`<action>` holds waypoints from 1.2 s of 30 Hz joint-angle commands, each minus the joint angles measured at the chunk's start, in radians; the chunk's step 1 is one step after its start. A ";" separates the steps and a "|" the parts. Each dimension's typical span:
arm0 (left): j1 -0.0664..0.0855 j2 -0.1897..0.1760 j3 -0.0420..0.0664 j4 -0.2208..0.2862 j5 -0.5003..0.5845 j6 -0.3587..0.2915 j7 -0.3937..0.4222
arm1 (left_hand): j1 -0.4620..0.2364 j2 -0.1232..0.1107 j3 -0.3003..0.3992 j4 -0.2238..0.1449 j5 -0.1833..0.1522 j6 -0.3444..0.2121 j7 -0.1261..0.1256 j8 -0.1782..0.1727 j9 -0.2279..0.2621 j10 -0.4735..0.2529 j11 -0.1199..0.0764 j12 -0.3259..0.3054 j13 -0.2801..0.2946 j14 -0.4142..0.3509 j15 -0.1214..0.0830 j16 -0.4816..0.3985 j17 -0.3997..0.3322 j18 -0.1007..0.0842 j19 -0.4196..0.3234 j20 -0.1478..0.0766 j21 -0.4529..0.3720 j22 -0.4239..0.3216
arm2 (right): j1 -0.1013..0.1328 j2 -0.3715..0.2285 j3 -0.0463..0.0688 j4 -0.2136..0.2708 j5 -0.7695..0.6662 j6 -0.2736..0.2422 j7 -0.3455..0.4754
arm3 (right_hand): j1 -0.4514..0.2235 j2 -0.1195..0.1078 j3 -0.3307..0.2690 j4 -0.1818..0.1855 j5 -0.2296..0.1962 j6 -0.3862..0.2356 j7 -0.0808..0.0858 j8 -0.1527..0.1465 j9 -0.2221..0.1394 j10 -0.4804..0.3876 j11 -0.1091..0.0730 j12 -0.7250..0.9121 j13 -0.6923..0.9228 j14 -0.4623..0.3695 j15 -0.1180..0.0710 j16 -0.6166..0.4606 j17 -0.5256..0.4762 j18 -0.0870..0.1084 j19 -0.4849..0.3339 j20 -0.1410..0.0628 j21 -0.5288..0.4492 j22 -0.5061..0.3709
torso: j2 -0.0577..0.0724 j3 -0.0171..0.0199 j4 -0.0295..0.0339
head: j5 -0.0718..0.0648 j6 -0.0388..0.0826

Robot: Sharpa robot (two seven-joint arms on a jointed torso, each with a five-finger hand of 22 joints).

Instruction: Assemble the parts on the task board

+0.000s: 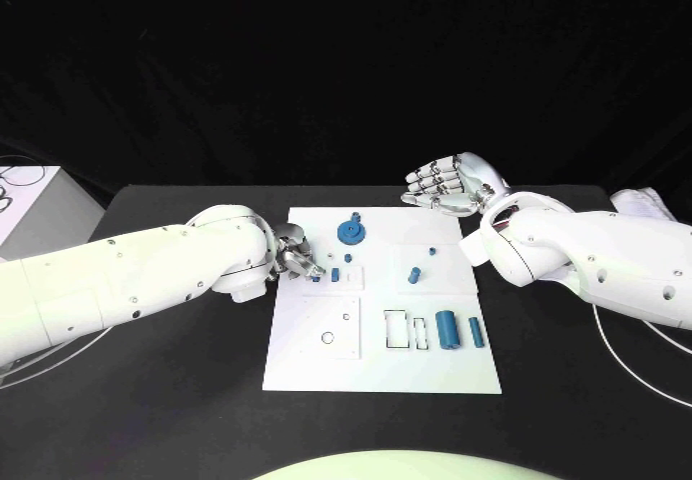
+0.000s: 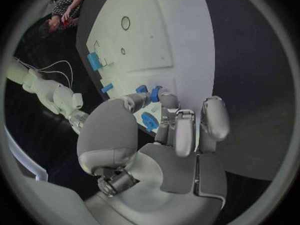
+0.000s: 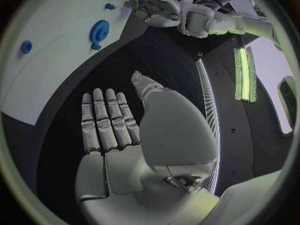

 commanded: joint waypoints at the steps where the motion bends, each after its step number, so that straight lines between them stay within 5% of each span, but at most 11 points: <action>1: -0.005 0.000 -0.004 0.000 0.000 0.038 -0.002 | -0.006 0.000 -0.005 0.001 -0.002 0.000 0.003 -0.003 -0.001 -0.004 0.001 0.003 0.001 0.070 -0.004 0.003 0.172 -0.009 0.000 -0.003 -0.006 0.000 | 0.000 -0.001 0.000 0.002 -0.007 0.010 0.007 | 0.001 0.008 0.002 -0.005 0.000 0.007 0.027 -0.006 -0.001 0.005 0.002 -0.005 0.000 0.005 0.003 -0.003 -0.001 0.004 -0.009 0.001 -0.002 -0.001 | 0.000 0.0000 -0.0002 | 0.001 -0.001; 36: -0.004 -0.003 -0.003 -0.010 -0.025 0.034 -0.001 | -0.003 -0.007 -0.108 0.051 0.000 0.010 0.001 0.005 -0.005 0.005 -0.001 0.015 0.015 0.075 -0.006 0.008 0.184 -0.011 0.008 -0.004 -0.003 0.008 | 0.000 -0.002 0.000 0.002 -0.008 0.010 0.008 | 0.001 0.008 0.001 -0.005 0.000 0.008 0.028 -0.006 -0.002 0.006 0.002 -0.006 0.000 0.005 0.003 -0.004 -0.002 0.004 -0.011 0.001 -0.003 -0.003 | 0.000 0.0000 0.0003 | -0.001 -0.002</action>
